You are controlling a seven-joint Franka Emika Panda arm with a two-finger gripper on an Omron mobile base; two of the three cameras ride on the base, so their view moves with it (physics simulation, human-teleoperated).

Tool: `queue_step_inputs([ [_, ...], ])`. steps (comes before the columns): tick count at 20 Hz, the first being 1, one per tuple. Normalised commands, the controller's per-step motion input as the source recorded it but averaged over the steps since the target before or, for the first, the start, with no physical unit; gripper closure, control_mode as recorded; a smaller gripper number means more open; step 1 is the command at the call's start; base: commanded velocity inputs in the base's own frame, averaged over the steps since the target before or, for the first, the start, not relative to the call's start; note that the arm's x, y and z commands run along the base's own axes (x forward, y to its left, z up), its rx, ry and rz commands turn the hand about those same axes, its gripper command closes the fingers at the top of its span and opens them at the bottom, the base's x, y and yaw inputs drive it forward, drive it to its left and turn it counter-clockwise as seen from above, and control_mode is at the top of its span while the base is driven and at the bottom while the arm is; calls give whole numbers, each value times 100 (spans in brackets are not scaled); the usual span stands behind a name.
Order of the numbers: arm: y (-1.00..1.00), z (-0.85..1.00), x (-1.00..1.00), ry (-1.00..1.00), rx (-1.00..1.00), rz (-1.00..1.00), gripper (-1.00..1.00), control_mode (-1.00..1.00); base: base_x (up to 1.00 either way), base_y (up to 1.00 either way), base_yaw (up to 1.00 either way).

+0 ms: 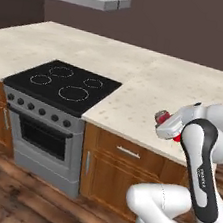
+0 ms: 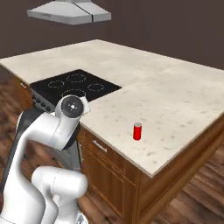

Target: Pick the can, can from the counter and place them in the open cabinet.

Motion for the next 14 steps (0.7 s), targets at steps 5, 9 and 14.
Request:
queue_step_inputs([
  [5, 0, 0, 0, 0, 0, 0, 100, 100, 0, 0, 100],
  [9, 0, 0, 0, 0, 0, 0, 100, 100, 0, 0, 100],
  [14, 0, 0, 0, 0, 0, 0, 100, 100, 0, 0, 100],
])
